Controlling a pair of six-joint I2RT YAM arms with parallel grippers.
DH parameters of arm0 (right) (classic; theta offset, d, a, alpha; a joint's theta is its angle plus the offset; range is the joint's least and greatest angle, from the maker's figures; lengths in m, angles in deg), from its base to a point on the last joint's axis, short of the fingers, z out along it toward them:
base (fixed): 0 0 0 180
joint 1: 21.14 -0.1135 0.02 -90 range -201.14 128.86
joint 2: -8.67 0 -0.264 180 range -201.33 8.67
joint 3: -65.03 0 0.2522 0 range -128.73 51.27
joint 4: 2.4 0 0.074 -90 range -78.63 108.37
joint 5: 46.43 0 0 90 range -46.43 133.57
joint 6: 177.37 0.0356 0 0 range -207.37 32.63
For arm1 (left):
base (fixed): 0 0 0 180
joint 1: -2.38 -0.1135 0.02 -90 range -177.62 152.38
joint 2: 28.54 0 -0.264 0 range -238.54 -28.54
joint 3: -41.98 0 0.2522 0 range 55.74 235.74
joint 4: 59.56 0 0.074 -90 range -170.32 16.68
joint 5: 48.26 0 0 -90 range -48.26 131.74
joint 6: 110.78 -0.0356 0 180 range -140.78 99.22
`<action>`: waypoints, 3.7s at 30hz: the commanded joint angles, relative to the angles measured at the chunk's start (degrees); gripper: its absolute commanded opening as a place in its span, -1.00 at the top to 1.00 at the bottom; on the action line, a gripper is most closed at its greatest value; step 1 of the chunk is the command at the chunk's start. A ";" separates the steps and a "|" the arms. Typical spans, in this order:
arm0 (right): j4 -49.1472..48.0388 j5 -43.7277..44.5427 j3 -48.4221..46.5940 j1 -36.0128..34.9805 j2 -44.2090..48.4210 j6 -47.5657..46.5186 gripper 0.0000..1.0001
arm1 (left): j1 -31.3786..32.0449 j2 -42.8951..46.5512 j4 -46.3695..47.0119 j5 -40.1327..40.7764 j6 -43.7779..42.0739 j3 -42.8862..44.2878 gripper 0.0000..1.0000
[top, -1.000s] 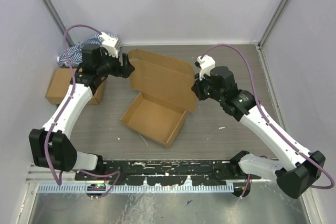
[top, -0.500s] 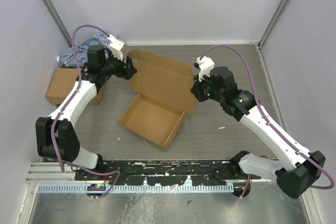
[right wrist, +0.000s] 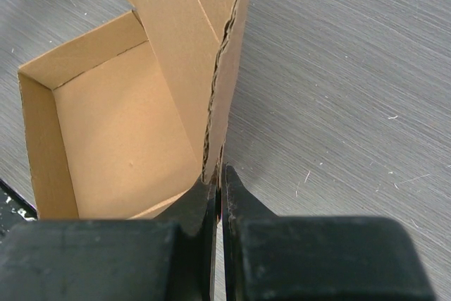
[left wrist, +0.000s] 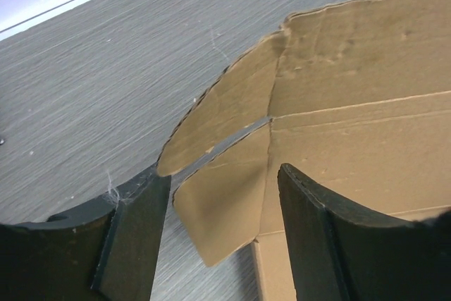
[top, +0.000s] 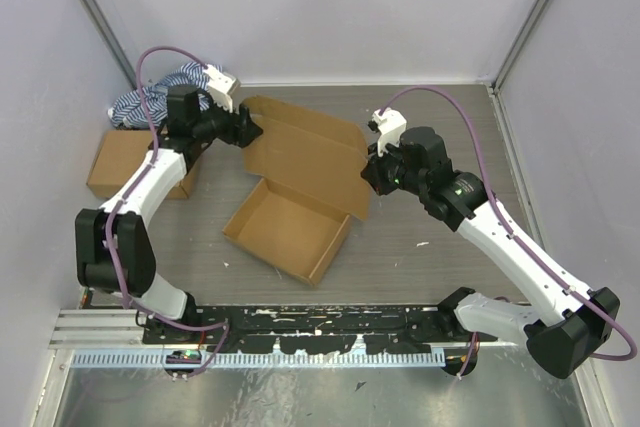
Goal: Fold the paper box
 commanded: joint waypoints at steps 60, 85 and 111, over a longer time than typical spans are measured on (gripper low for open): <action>-7.50 15.21 -16.34 -0.65 -22.16 9.07 0.87 | 12.10 33.36 -1.28 30.05 16.44 -12.61 0.98; -22.56 42.46 6.68 -13.13 -8.85 5.48 0.89 | 15.00 35.02 -10.26 35.04 21.94 -18.88 0.13; -25.28 32.69 8.21 -13.06 -3.62 -9.07 0.89 | 15.02 18.17 -18.29 41.70 5.16 -2.98 -0.18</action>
